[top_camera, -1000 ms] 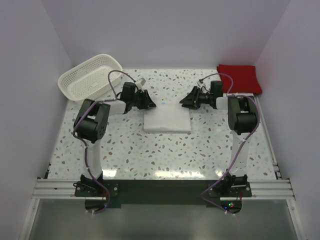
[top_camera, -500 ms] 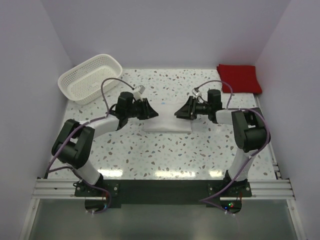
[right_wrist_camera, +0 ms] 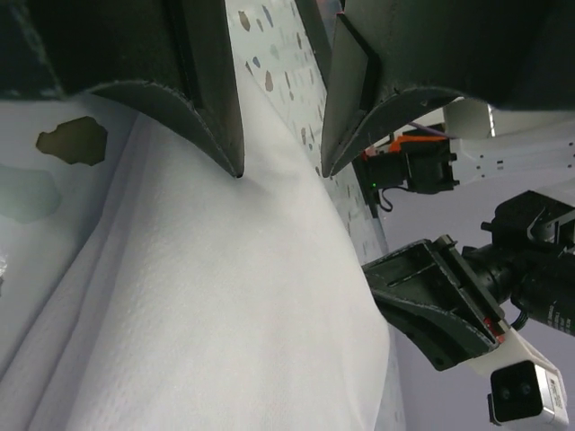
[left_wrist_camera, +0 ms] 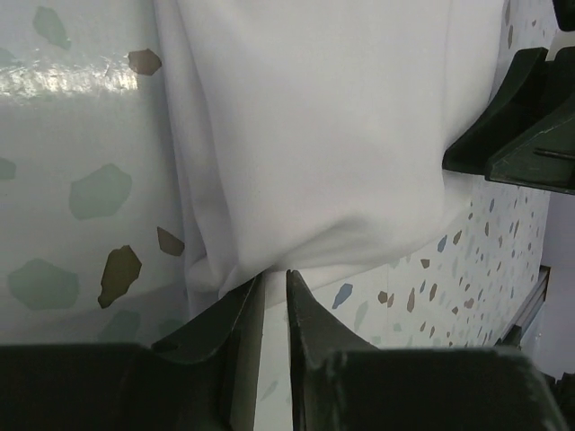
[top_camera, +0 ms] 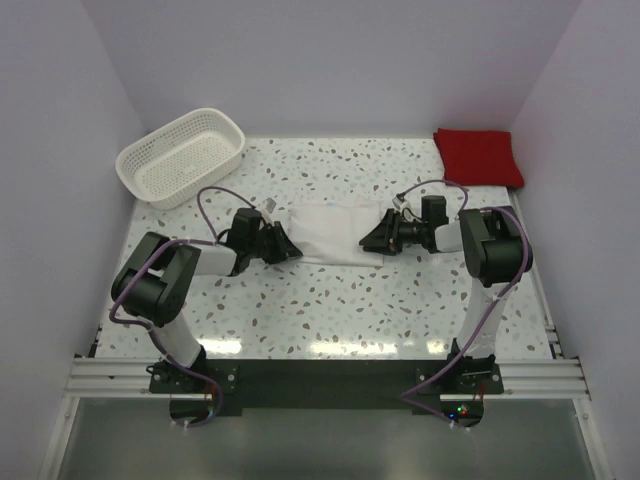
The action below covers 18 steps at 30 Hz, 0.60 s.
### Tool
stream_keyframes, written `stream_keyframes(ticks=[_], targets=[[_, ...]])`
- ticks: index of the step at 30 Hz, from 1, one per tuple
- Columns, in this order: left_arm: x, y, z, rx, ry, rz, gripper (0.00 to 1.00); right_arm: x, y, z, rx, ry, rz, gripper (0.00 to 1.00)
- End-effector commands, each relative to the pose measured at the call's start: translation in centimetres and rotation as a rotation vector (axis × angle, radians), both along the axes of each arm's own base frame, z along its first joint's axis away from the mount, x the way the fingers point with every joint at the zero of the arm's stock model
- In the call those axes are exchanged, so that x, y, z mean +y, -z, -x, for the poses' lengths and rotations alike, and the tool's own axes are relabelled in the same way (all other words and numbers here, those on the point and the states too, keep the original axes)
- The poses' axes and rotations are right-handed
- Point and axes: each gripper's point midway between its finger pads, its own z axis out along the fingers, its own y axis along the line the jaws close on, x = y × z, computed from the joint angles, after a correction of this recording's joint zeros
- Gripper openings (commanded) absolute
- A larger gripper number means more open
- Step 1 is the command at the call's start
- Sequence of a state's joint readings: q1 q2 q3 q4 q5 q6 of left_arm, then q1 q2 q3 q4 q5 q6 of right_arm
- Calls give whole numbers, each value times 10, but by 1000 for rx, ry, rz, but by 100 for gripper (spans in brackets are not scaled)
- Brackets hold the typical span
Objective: Fold and stack the t-shirts
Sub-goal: Fold the tshirt
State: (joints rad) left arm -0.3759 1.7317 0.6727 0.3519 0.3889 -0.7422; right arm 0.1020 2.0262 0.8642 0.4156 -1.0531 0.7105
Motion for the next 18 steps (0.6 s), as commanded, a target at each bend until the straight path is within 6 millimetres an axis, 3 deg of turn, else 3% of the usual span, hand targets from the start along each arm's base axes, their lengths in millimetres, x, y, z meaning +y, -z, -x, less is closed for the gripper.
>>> stream_keyframes(ticks=[1,4,5,7,8,10,11,13,14,16,18], targets=[[12,-1,1,1,-49,-7,23,-6,-20,-16,-137,11,68,45],[9,-26,6,-26,-38,34,30,2,-47,-15,-167,6,46,47],[9,-41,5,-68,-34,40,32,12,-62,-10,-199,-16,35,47],[14,-52,7,-85,-39,22,37,28,-79,-7,-216,-32,12,50],[16,-69,5,-133,-37,18,41,47,-89,3,-233,-76,-4,51],[22,-77,8,-146,-53,-10,45,71,-104,5,-255,-87,-36,53],[25,-90,8,-185,-55,-13,47,92,-106,15,-254,-122,-53,53],[32,-95,10,-197,-76,-39,53,113,-117,12,-269,-105,-96,54],[35,-102,11,-222,-79,-46,56,127,-116,17,-263,-123,-104,54],[42,-104,13,-228,-95,-74,64,142,-99,8,-233,-92,-85,54],[46,-110,15,-254,-93,-94,69,160,-69,10,-180,-104,-65,54]])
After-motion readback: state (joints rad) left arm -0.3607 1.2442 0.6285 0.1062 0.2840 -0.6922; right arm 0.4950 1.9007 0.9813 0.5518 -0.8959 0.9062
